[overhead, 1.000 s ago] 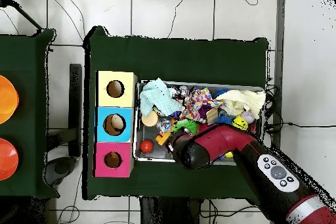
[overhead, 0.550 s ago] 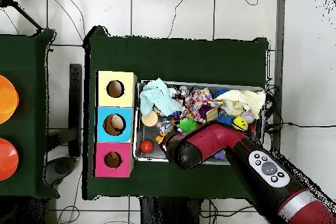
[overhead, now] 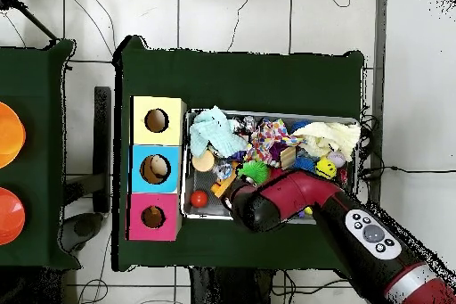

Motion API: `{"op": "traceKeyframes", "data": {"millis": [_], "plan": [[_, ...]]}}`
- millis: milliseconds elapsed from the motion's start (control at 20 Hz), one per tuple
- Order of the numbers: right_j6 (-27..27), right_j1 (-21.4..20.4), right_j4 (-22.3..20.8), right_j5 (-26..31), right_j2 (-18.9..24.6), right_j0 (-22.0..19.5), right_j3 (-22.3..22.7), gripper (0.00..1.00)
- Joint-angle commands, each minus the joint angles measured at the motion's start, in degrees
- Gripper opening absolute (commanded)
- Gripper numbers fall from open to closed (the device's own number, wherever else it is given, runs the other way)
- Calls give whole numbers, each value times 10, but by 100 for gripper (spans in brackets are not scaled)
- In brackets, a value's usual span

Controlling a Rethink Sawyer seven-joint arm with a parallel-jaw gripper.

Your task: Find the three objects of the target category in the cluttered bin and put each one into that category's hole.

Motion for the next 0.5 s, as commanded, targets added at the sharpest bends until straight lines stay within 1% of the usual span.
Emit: {"op": "traceKeyframes", "data": {"millis": [50,250,350,500], "plan": [[-98,-4,-7,7,21,-43,11,100],[-93,9,-41,-20,10,-60,24,100],[-90,8,-53,-31,6,-68,35,100],[-71,4,-74,-44,-2,-60,42,100]]}}
